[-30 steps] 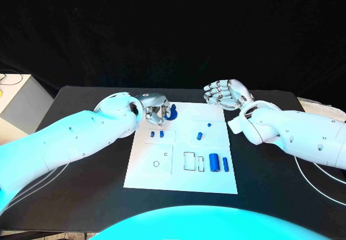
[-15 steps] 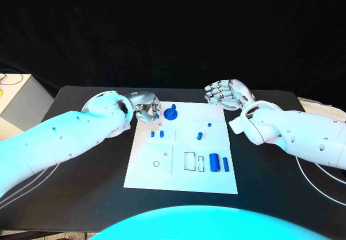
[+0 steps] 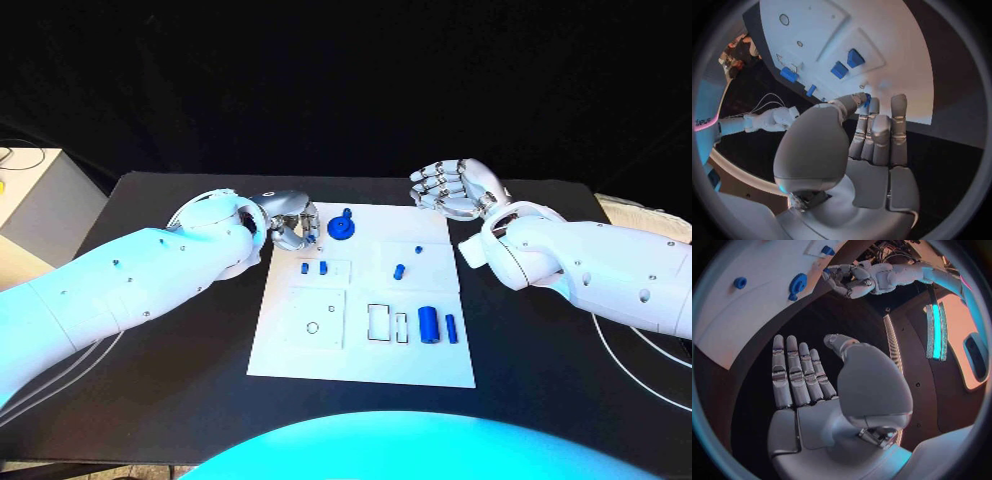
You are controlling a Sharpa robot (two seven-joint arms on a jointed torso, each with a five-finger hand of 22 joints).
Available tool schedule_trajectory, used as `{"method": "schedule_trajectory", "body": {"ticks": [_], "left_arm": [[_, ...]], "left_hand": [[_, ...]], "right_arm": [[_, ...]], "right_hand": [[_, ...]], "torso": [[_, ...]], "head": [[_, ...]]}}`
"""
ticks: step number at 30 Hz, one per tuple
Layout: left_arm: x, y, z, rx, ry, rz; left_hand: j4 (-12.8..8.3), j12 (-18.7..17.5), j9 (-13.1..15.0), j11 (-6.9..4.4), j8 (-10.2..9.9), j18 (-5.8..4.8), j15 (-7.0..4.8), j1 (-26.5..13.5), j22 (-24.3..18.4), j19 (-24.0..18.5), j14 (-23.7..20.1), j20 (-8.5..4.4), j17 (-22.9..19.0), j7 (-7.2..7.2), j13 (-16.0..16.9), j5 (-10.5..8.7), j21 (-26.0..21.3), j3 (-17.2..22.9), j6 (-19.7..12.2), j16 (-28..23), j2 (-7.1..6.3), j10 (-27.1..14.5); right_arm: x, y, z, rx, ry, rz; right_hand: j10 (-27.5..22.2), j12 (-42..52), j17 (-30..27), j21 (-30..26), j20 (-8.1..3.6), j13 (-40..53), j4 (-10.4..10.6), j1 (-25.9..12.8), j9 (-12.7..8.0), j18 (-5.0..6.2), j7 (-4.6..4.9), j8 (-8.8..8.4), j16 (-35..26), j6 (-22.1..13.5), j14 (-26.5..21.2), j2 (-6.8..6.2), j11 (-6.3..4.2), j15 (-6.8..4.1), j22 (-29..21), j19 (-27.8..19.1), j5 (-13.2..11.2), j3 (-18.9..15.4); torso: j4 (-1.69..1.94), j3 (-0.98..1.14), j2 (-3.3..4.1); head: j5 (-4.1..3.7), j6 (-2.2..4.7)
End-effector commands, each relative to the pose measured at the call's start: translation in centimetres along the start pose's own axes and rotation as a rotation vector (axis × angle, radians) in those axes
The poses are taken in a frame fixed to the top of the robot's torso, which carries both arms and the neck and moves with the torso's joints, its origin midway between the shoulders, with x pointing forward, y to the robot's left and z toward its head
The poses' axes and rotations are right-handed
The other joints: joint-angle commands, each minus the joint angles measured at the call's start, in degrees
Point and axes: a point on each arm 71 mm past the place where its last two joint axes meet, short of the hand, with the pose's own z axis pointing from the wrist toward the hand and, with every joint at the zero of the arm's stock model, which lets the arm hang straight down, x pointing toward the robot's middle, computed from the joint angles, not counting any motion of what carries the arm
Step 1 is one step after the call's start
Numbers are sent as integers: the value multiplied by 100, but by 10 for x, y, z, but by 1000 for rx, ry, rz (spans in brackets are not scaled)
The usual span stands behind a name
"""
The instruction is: Assemble the parts on the task board
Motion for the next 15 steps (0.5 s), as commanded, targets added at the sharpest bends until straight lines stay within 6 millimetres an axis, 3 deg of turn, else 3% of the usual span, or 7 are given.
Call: {"method": "schedule_trajectory", "body": {"ticks": [1, 15], "left_arm": [[2, -2, 3, -1, 7, 22], [10, -6, 9, 1, 43, 26]], "left_hand": [[-3, -35, 142, 6, 12, 42, -1, -34, -5, -4, 18, 18, -5, 12, -9, 23, -6, -33, 4, 19, -7, 27], [-6, -48, 148, 7, 4, 45, 0, -34, -16, -14, 15, 18, -6, 12, -10, 22, -13, -36, 5, 21, -9, 30]], "right_arm": [[2, 2, 0, -15, 15, 3], [2, 1, 0, -15, 14, 3]], "right_hand": [[44, 12, -8, 16, 6, -10, -28, -43, -7, 75, 330, -20, -32, 47, 43, 11, 2, -6, -5, 25, 26, -1], [44, 12, -8, 16, 6, -10, -28, -43, -7, 75, 330, -20, -32, 47, 43, 11, 2, -6, -5, 25, 26, -1]], "torso": [[3, 0, 1], [5, -2, -4]], "head": [[-3, 1], [-3, 1]]}}
